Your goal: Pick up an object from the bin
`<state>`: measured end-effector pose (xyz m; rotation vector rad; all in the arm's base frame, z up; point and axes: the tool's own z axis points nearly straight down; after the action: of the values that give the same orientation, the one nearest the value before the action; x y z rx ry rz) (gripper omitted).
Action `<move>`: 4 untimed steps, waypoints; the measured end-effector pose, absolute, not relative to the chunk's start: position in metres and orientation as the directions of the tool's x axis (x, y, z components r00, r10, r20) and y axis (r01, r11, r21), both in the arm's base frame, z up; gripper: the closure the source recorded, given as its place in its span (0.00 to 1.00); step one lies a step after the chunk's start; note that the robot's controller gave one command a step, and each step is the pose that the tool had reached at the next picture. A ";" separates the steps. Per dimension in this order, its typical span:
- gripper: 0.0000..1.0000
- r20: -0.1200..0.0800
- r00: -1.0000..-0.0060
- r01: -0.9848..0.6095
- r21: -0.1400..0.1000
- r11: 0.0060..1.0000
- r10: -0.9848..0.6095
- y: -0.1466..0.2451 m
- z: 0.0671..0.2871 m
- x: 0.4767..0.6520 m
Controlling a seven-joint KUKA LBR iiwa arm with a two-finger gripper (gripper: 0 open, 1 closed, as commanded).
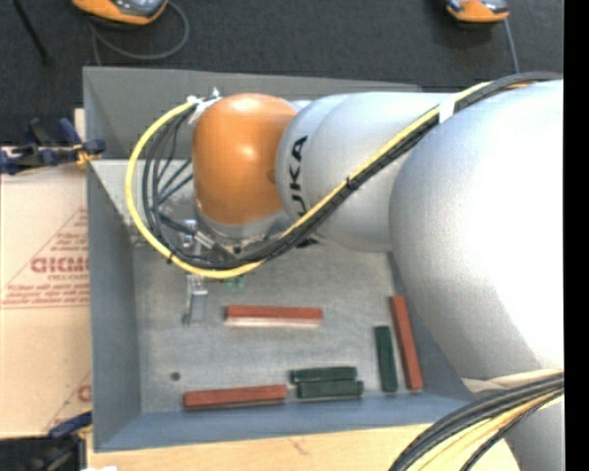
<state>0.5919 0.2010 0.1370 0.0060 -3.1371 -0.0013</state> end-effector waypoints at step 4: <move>0.00 0.002 -0.979 0.206 0.000 0.979 0.206 0.039 0.068 0.549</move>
Offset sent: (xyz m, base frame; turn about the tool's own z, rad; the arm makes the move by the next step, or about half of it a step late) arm 0.0027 -0.1046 -0.0670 -0.0144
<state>0.5492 0.0393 0.0684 -0.3245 -3.1229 -0.0005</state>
